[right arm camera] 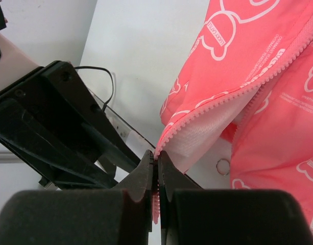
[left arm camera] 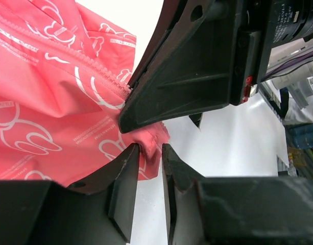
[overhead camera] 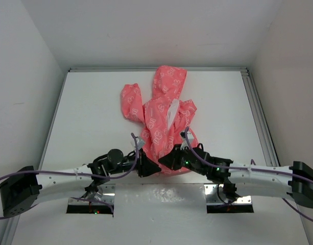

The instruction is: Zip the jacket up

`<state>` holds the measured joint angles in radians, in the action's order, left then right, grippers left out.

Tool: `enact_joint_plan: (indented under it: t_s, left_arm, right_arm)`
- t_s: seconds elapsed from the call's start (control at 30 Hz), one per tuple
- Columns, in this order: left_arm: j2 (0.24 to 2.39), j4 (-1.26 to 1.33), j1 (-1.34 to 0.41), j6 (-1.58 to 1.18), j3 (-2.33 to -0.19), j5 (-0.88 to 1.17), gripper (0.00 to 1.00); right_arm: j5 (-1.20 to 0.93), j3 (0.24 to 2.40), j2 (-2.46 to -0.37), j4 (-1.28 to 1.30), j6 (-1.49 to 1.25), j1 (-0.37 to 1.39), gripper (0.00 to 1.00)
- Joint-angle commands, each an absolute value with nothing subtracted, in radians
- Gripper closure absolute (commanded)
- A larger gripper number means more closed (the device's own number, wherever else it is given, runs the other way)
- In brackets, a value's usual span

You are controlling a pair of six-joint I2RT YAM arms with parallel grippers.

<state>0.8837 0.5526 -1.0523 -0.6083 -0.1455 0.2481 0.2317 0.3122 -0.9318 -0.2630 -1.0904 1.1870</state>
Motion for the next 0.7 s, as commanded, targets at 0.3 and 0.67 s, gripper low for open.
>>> enact_joint_plan:
  t_s: [0.3,0.67]
  left_arm:
    - [0.954,0.692,-1.048,-0.621,-0.198,0.267,0.79]
    - [0.989,0.759,-1.048,-0.655,-0.186,0.261,0.84]
  right_arm:
    - [0.23,0.321,-0.907,-0.319,-1.094,1.189,1.0]
    - [0.233,0.311,-0.928,-0.334,-1.106,1.187,1.0]
